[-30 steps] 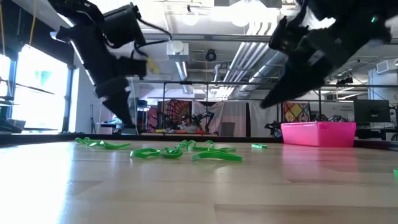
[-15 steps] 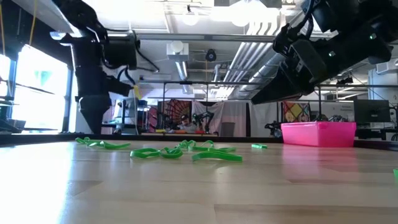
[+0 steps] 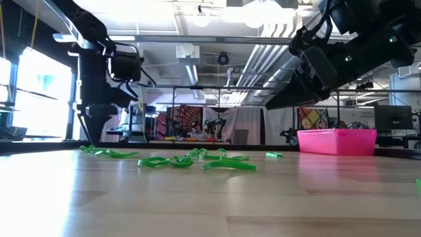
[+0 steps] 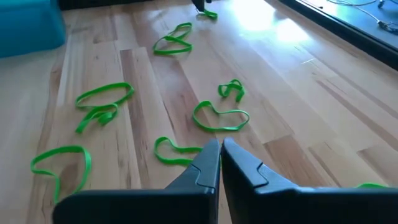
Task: Sort rubber bands into baskets
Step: Put the green rubber band into the blue bin
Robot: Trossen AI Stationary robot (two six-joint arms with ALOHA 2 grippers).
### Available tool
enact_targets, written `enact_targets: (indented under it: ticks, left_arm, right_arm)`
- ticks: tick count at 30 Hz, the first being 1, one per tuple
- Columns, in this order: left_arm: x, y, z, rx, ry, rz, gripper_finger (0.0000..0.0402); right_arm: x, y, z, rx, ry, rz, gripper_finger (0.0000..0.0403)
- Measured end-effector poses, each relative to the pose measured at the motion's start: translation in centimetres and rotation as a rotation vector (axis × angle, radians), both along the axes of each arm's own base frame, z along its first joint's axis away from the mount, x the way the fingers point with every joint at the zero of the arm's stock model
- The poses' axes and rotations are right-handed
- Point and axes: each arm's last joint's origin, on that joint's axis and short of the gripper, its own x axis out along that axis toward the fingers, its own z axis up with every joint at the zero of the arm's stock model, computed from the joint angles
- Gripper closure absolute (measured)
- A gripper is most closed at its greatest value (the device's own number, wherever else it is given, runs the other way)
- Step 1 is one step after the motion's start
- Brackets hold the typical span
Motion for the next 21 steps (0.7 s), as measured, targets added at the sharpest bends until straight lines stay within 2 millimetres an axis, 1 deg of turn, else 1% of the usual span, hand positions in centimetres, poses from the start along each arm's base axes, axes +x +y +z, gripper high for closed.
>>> enact_targets:
  ticks: [5, 9, 14, 17, 21]
  left_arm:
    - [-0.4, 0.7, -0.3, -0.016, 0.003, -0.002, 0.0238]
    - [-0.3, 0.9, -1.2, -0.056, -0.035, -0.028, 0.0238]
    - [-0.1, 1.0, -1.9, -0.053, -0.009, -0.031, 0.0241]
    - [-0.2, 0.9, -2.0, -0.058, 0.006, -0.059, 0.0260]
    - [-0.3, 0.9, -2.0, -0.063, 0.032, -0.113, 0.0306]
  right_arm:
    - [0.0, 0.0, 0.0, 0.004, -0.001, -0.002, 0.0396]
    - [0.0, 0.0, 0.0, 0.005, -0.002, -0.002, 0.0396]
    - [0.0, 0.0, 0.0, -0.010, 0.004, 0.005, 0.0396]
    - [0.0, 0.0, 0.0, -0.031, 0.010, 0.011, 0.0396]
    - [0.0, -0.2, 0.0, -0.064, 0.011, -0.019, 0.0396]
